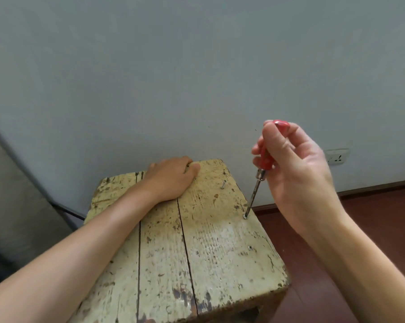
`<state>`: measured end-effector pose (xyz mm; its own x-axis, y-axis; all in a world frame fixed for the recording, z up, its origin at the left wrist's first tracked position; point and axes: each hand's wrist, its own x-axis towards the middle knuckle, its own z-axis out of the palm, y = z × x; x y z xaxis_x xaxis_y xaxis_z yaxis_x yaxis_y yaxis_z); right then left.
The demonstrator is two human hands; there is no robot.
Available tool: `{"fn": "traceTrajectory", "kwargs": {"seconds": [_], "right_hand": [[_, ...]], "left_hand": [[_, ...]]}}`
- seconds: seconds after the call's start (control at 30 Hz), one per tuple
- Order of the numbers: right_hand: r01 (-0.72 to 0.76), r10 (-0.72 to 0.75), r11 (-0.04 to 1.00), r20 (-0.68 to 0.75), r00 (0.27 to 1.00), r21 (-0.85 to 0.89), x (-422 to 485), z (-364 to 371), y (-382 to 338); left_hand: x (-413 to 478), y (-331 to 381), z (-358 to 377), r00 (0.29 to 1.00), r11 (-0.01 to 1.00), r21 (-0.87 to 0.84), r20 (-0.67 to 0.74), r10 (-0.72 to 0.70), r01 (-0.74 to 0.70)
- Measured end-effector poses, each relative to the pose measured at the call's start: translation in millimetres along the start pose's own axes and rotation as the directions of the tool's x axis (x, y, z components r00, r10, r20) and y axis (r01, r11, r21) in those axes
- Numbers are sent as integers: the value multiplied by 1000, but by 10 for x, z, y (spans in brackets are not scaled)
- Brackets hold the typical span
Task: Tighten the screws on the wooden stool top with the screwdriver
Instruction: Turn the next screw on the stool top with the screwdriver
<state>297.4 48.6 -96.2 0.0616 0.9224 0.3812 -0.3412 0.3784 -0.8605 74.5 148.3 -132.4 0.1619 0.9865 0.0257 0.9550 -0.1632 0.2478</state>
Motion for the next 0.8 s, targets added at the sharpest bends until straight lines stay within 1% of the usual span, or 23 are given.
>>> {"fn": "traceTrajectory", "kwargs": {"seconds": [0.07,0.13,0.17,0.23,0.33,0.4,0.5,0.57,0.67,0.7,0.73,0.8], "right_hand": [[54,-48,976,33,998,-209,-79,-58,-97],[115,-83,905,95,992,-410,-101,-122,-212],[135,-93,872,111,989,-471,-93,-153,-250],[153,-119,841,99,988,-519,-72,-190,-259],[170,-165,836,56,985,-522,-77,-156,-152],[174,-158,862,74,985,-476,-78,-72,-72],[104,-83,952,84,993,-288,-78,107,43],[71,-67,983,32,997,-166,-88,224,92],[177,-177,984,-101,979,-11,-28,291,-36],[193,-185,980,-137,973,49,26,279,-95],[186,-169,977,-159,973,102,90,260,-133],[108,-77,979,-182,980,170,219,233,-111]], "left_hand": [[-36,-5,3,1000,1000,7,5,3,-3],[-74,-17,-4,1000,1000,12,13,1,-1],[-94,-28,-8,1000,1000,15,19,-5,4],[-122,-61,-12,1000,1000,18,26,-14,14],[-140,-83,20,999,1000,13,20,-25,25],[-153,-94,47,1000,1000,10,-7,-23,23],[-167,-115,61,999,1000,-5,-46,-21,20],[-173,-133,57,999,1000,-13,-51,-19,19],[-180,-132,36,998,1000,-29,-58,-13,12],[-185,-126,32,998,1000,-29,-57,-11,10],[-192,-116,32,999,1000,-29,-53,-7,6],[-203,-95,40,999,1000,-30,-45,2,-3]]}}
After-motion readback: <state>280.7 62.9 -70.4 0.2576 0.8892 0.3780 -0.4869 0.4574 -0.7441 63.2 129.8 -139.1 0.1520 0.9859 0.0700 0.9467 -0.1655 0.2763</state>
